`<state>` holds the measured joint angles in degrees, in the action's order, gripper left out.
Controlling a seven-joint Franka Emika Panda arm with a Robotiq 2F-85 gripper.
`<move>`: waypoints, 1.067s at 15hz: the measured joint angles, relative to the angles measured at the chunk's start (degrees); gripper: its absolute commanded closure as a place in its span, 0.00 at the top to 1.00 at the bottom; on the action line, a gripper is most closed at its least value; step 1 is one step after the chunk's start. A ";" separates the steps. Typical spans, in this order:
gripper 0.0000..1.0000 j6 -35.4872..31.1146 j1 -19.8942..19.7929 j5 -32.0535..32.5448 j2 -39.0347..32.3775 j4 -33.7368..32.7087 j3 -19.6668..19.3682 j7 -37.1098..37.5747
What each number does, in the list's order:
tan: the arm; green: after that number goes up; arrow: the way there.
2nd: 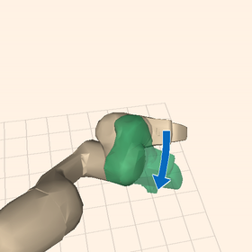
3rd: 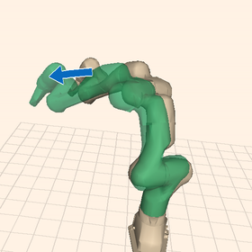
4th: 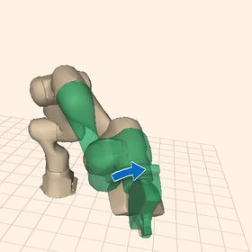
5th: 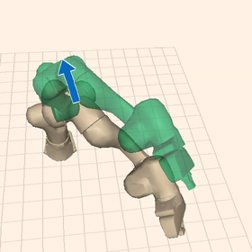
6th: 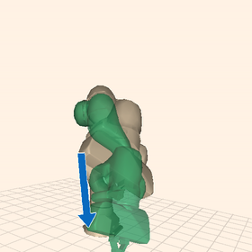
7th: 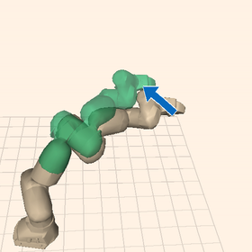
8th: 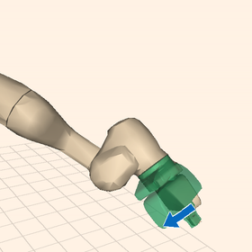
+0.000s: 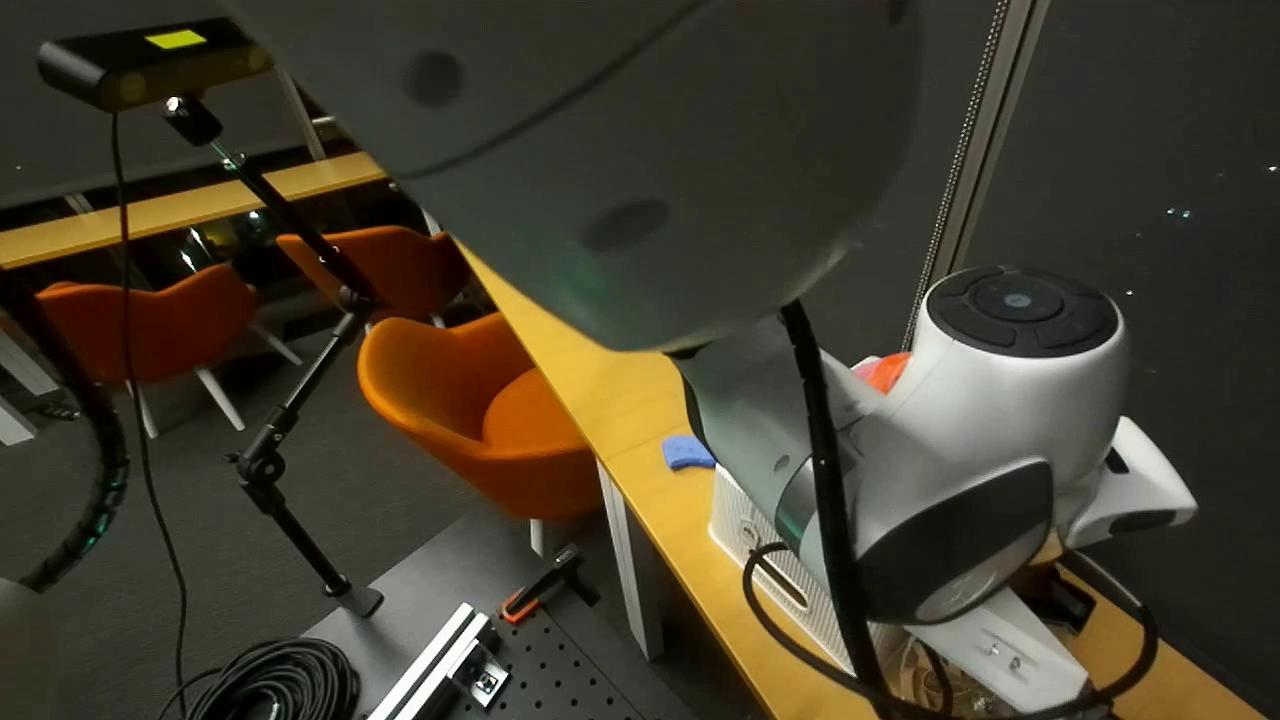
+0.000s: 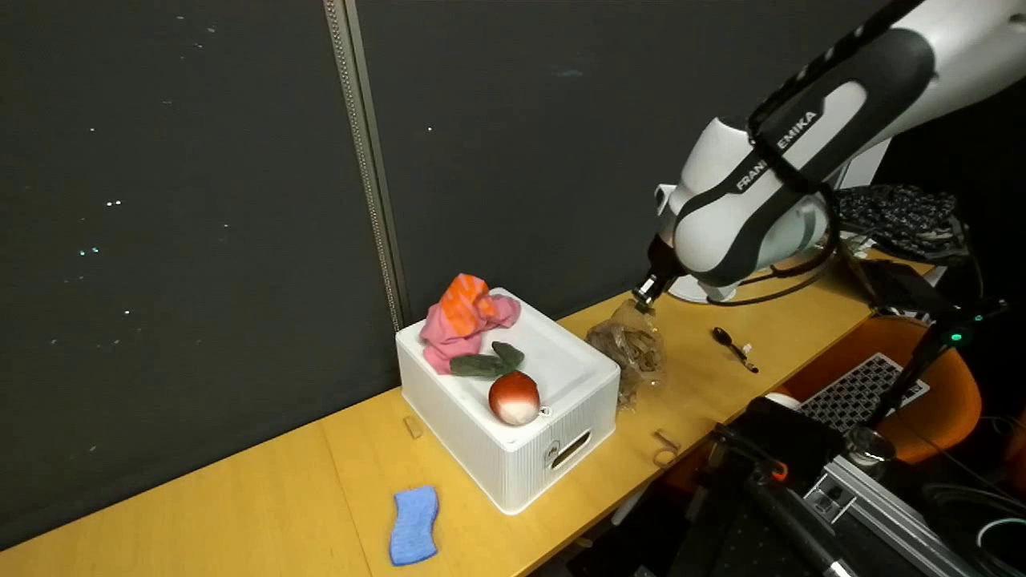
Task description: Put some rubber bands in the plastic bag
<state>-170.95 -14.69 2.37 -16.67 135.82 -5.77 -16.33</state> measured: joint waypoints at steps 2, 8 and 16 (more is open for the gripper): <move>0.01 0.95 0.55 2.03 2.83 3.46 -2.90 1.26; 0.01 -0.26 1.24 3.91 1.93 5.31 -5.29 3.25; 0.01 -4.24 6.32 3.96 -8.05 -1.79 -5.28 7.75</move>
<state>-175.19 -8.37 6.33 -24.72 134.03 -11.04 -8.57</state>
